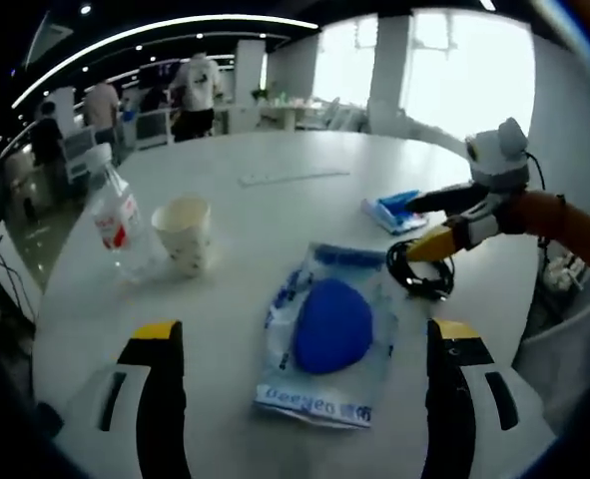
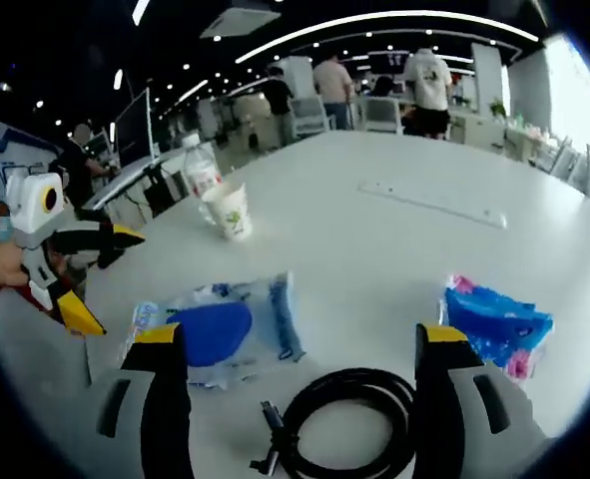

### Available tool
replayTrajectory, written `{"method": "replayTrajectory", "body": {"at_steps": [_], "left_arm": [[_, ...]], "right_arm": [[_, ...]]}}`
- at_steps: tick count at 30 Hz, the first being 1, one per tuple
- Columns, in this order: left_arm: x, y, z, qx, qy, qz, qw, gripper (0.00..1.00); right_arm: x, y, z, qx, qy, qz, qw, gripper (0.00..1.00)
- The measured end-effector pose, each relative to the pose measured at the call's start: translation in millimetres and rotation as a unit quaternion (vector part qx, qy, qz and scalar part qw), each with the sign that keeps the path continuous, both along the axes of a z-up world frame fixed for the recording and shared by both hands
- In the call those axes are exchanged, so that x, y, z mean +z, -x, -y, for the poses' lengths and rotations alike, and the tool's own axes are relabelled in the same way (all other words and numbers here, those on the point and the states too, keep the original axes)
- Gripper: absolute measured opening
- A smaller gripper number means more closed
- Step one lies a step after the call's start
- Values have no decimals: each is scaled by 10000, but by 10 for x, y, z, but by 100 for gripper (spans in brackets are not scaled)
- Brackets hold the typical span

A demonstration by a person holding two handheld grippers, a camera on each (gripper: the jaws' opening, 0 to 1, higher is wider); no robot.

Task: Arrange the tabletop items into an orderly group along one side of the table until the central work area is clear of visible clutter.

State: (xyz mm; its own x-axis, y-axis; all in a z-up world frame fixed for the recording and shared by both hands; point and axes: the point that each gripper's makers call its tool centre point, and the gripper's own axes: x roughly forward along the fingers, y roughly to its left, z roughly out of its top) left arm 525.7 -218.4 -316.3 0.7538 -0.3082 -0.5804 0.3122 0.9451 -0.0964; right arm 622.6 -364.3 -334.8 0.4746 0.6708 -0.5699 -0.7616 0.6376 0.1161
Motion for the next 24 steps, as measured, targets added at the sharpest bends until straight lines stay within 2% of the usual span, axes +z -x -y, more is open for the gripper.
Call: {"method": "replayTrajectory", "body": {"at_steps": [4,6,11,15,17,19,24], "left_arm": [[-45,50,-24,125,47,-107,9999,95],[-100,105,-59,350,176,-302,9988,93],[-259,250,-71,539,276,-701,9957,87],[-434,389,-33,786,608,-1209,9877,78],[-488,438,-14,870,703,-1390,9840,70],[-524,456,-7,937,762,-1481,9816,59],[-565,476,-1,1056,742,-1543,9795,56]], "right_arm": [[-73,-25,-51,130,80,43,9999,89],[-120,-39,-63,203,169,47,9996,85],[-204,-71,-96,332,326,105,9989,75],[-287,-76,-146,461,439,74,9979,65],[-306,-65,-177,531,479,98,9974,59],[-321,-56,-195,560,511,93,9971,53],[-394,-31,-229,646,663,60,9957,40]]}}
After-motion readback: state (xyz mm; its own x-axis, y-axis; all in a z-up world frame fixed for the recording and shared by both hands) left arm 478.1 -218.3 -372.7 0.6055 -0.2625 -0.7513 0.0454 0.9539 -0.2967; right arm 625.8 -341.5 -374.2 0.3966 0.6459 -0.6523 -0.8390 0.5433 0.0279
